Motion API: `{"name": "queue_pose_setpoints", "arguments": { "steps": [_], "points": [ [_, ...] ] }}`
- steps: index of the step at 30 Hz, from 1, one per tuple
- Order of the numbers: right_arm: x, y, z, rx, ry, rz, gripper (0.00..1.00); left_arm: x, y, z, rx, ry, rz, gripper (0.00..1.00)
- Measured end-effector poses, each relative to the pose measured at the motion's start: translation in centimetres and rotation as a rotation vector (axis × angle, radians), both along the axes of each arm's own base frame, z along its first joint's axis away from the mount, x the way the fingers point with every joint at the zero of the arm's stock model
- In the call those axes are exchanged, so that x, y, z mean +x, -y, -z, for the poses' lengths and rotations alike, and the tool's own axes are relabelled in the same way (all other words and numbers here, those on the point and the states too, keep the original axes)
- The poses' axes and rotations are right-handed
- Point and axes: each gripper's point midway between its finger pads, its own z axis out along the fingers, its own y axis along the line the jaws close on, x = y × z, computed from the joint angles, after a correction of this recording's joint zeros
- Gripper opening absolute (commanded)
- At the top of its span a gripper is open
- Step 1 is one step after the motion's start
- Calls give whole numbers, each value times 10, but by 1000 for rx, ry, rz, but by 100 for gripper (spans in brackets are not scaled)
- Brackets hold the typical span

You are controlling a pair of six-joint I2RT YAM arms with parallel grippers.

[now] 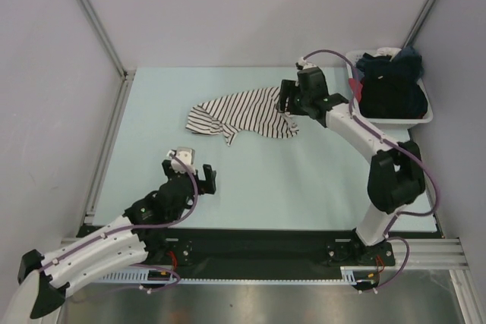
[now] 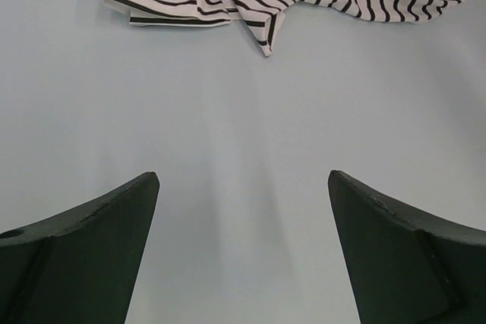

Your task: Fold and stack the tank tops

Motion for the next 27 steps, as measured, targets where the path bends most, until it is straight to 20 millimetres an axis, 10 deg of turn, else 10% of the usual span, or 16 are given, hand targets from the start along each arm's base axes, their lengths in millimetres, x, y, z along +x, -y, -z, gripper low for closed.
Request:
{"name": "queue_pose_setpoints", "arguments": {
  "steps": [7,12,17,27],
  "points": [
    [8,5,90,-166,-161,38,81,27,-12,-6,-29,-78,-142,100],
    [7,17,129,-252,-238,74,59,59,-28,12,-76,-215,-248,100],
    [3,30,136,-269,-260,99,3,81,-26,30,-69,-324,-282,100],
    [-30,87,111,-173,-220,213,0,132,-19,47,-119,-423,-313,88]
  ]
}}
